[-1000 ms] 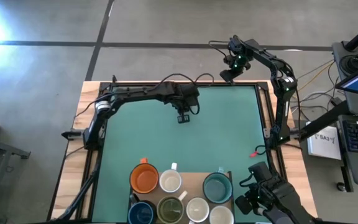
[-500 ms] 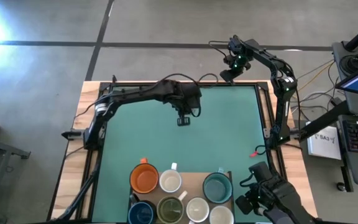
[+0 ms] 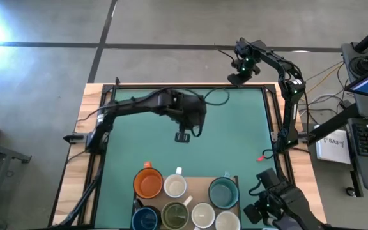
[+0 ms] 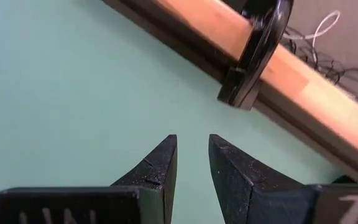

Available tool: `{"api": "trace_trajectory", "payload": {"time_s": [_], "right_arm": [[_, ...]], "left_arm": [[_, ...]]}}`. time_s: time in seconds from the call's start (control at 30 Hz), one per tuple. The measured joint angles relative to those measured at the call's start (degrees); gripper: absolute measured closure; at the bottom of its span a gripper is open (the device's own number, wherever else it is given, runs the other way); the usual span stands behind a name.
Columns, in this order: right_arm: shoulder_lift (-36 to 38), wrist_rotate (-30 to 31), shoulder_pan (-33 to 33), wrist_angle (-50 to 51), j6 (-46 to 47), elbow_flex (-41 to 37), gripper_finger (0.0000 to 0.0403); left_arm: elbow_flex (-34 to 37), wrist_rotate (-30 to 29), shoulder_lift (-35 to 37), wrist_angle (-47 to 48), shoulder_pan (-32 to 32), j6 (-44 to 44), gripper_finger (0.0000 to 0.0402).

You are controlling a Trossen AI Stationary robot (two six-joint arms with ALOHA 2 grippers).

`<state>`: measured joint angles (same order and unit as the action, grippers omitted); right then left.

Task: Place coffee mugs
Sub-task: Put the blue patterned mug on the shelf

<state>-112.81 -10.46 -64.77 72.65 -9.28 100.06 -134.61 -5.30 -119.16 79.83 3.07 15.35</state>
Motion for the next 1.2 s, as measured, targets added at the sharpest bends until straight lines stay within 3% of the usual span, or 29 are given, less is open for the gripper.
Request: {"api": "trace_trajectory", "payload": {"time_s": [0.47,0.63,0.77,1.0,1.2], "right_arm": [[0.00,0.00,0.00,2.74,1.97,-0.01,0.0321],[0.00,0.01,0.00,3.96,0.44,-0.01,0.0321],[0.00,0.02,-0.02,3.89,0.44,-0.01,0.0321],[0.00,0.01,0.00,3.73,0.35,-0.01,0.0321],[0.00,0.02,-0.02,3.57,0.31,-0.01,0.0321]], "left_arm": [[0.51,-1.40,3.76,2.09,-11.29,0.43,0.0399],[0.53,3.69,3.76,-1.81,-15.03,-0.68,0.0399],[-0.30,2.96,3.70,-2.90,-18.22,-2.33,0.0399],[-0.31,1.67,3.81,-7.03,-21.08,-5.60,0.0399],[-0.37,2.74,3.85,-4.99,-22.99,-7.63,0.0399]]}}
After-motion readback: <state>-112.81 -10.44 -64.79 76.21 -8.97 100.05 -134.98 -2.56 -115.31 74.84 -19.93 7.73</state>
